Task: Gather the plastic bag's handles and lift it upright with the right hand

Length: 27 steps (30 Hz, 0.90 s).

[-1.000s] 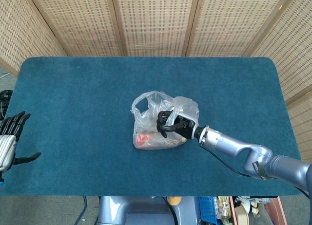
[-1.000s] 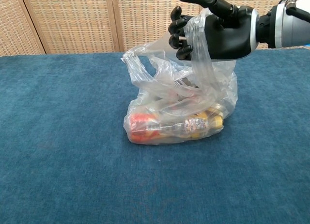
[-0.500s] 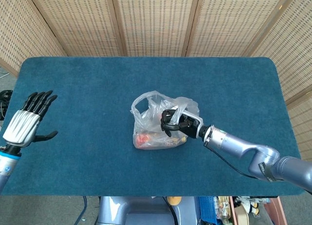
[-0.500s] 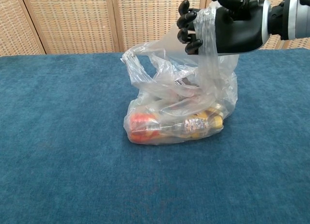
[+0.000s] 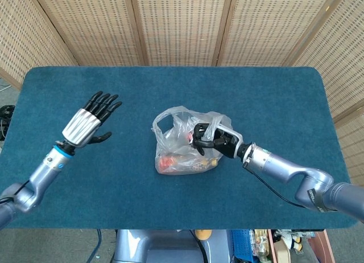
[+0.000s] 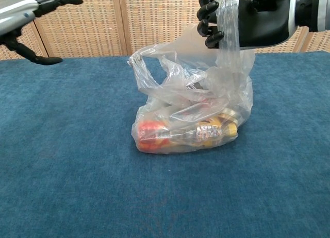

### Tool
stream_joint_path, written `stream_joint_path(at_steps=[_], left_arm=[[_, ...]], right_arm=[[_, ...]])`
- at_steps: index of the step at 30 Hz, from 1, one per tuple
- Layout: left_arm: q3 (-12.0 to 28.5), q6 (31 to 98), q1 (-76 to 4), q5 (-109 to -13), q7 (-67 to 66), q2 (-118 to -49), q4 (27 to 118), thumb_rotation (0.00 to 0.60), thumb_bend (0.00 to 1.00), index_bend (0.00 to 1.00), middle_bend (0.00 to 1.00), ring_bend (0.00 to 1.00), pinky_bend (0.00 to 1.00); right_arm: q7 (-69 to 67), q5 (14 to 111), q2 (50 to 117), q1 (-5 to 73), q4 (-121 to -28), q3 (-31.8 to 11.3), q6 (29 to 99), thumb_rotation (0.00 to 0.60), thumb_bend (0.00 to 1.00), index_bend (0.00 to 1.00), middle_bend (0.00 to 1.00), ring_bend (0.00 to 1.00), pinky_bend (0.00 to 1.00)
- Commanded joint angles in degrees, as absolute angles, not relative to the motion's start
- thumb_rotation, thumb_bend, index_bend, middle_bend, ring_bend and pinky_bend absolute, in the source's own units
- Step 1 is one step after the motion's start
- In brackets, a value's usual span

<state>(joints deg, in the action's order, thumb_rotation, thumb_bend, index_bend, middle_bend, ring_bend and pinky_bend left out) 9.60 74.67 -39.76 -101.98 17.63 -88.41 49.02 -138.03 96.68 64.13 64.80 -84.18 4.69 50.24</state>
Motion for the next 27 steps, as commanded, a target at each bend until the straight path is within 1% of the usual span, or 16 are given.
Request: stream_joint_path(at_steps=[1, 2, 5, 7, 10, 13, 16, 21, 24, 27], left_arm=[[9.1, 75.6, -45.0, -103.0, 21.5, -96.7, 40.6, 0.600, 0.28, 0.02, 0.00, 0.00, 0.00], [9.1, 75.8, -45.3, -103.1, 21.7, -97.2, 40.2, 0.600, 0.28, 0.03, 0.00, 0.00, 0.00], [9.6, 77.1, -47.4, -102.8, 22.0, -101.7, 36.2, 0.600, 0.28, 0.06, 0.00, 0.00, 0.00], [9.7, 76.8, -48.4, -102.3, 22.5, -103.9, 34.0, 0.600, 0.29, 0.08, 0.00, 0.00, 0.00], [10.0, 76.4, -50.3, -101.1, 23.7, -107.4, 30.4, 0.600, 0.30, 0.15, 0.00, 0.00, 0.00], [10.5, 75.6, -52.8, -100.1, 24.0, -110.4, 27.0, 0.600, 0.32, 0.17, 0.00, 0.00, 0.00], [9.7, 75.5, -54.0, -99.9, 24.2, -111.8, 24.3, 0.600, 0.32, 0.17, 0.00, 0.00, 0.00], [8.6, 75.2, -54.9, -99.6, 24.3, -113.3, 21.3, 0.600, 0.32, 0.20, 0.00, 0.00, 0.00], [8.2, 74.3, -55.8, -98.9, 24.3, -114.5, 19.3, 0.600, 0.32, 0.21, 0.00, 0.00, 0.00], [7.3, 74.9, -56.1, -98.8, 24.5, -114.9, 17.8, 0.600, 0.32, 0.20, 0.00, 0.00, 0.00]], right_arm=[[-138.5, 96.6, 64.2, 64.8, -83.6, 4.7, 50.2, 0.600, 0.24, 0.58, 0.70, 0.55, 0.66], [-138.6, 96.6, 64.2, 64.8, -83.5, 4.7, 50.2, 0.600, 0.24, 0.58, 0.70, 0.55, 0.66], [-139.0, 96.9, 64.3, 65.0, -82.9, 4.9, 49.9, 0.600, 0.24, 0.58, 0.70, 0.55, 0.66], [-139.2, 97.0, 64.2, 65.0, -82.6, 5.0, 49.9, 0.600, 0.25, 0.58, 0.70, 0.55, 0.66], [-139.7, 97.2, 64.3, 65.1, -82.1, 5.2, 49.9, 0.600, 0.25, 0.58, 0.70, 0.56, 0.66], [-140.3, 97.2, 64.5, 65.1, -81.3, 5.3, 50.0, 0.600, 0.25, 0.58, 0.70, 0.55, 0.66], [-140.6, 97.5, 64.7, 65.1, -80.8, 5.5, 50.3, 0.600, 0.26, 0.58, 0.70, 0.55, 0.66], [-141.1, 97.7, 65.0, 65.1, -80.0, 5.7, 50.5, 0.600, 0.27, 0.58, 0.70, 0.55, 0.66], [-141.8, 97.8, 65.3, 65.1, -79.2, 5.9, 50.7, 0.600, 0.27, 0.58, 0.70, 0.55, 0.66], [-142.4, 98.1, 65.3, 65.1, -78.5, 6.3, 50.8, 0.600, 0.27, 0.58, 0.70, 0.55, 0.66]])
